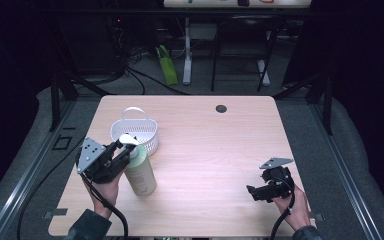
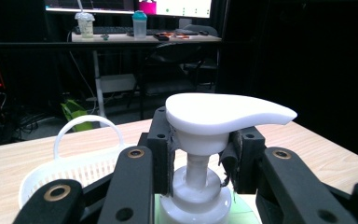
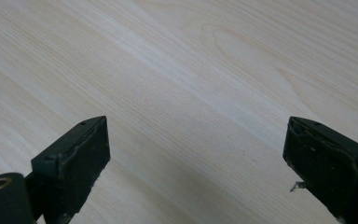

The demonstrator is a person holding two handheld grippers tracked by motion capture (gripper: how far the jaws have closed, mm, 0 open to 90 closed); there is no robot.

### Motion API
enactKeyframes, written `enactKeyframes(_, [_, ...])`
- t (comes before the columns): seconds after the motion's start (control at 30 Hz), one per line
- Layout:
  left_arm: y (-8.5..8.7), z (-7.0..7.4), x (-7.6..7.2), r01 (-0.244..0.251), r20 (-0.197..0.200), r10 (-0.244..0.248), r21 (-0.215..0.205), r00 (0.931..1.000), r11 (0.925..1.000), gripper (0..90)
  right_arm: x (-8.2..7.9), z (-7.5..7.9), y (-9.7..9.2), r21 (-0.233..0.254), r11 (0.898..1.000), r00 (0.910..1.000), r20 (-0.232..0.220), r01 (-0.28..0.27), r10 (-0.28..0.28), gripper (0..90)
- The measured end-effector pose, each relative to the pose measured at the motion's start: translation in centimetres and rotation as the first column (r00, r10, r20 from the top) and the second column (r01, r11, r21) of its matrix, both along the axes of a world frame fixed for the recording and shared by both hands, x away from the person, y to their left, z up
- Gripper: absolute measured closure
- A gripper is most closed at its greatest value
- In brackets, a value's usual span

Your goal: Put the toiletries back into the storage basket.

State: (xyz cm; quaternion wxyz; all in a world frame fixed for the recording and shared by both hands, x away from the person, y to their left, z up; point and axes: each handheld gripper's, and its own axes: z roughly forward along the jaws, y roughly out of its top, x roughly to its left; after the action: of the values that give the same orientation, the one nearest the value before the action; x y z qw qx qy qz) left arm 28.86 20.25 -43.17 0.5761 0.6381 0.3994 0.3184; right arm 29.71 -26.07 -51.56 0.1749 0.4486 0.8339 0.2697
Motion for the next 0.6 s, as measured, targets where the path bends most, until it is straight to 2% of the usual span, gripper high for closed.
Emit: enactKeyframes(0.6, [0.98, 0.42, 0.37, -0.022, 0.004, 0.022, 0.004, 0.9997, 0.9997, 67.1, -0.01, 0.03, -0.07, 0.003, 1.000, 1.0000, 0.000, 0.001, -0.001, 6.5])
